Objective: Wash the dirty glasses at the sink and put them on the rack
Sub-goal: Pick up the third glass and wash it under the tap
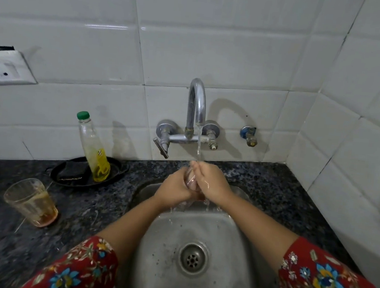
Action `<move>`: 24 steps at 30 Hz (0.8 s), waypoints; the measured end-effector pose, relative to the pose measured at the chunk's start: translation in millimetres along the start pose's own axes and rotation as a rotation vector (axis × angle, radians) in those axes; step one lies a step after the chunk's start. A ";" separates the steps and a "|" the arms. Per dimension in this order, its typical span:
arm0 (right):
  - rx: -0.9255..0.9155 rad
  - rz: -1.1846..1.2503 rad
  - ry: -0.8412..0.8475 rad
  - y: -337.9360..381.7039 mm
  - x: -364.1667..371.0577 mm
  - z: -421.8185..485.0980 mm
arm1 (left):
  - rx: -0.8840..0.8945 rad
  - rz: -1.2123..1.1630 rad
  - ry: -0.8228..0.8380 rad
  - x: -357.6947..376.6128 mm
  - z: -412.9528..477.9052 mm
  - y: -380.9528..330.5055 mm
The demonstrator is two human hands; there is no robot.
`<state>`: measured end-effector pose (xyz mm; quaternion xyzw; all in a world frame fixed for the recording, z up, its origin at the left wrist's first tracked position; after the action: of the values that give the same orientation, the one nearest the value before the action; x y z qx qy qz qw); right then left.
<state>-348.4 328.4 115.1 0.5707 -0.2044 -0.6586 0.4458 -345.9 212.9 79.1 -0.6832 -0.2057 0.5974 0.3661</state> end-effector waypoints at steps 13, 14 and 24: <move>-0.080 0.075 0.132 7.3 -6.1 -3.4 | 0.134 -0.280 0.259 -11.2 -2.4 -12.0; -0.135 0.099 0.149 7.4 -4.7 -7.1 | 0.142 -0.356 0.290 -12.4 -4.0 -15.6; 0.521 0.132 0.148 -20.2 7.9 5.2 | -0.004 0.602 -0.147 21.9 -14.8 -3.6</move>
<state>-360.1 331.2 96.2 0.6982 -0.3705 -0.5097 0.3397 -326.6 227.1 67.5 -0.6692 -0.0211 0.7263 0.1553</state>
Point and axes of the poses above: each hand's wrist, its own z-axis towards the middle knuckle, its own x-axis out of the palm, y = z × x, the point moved 4 cm from there along z, towards the middle knuckle, and after that the axes turned 12 degrees about z, right-handed, at the moved point
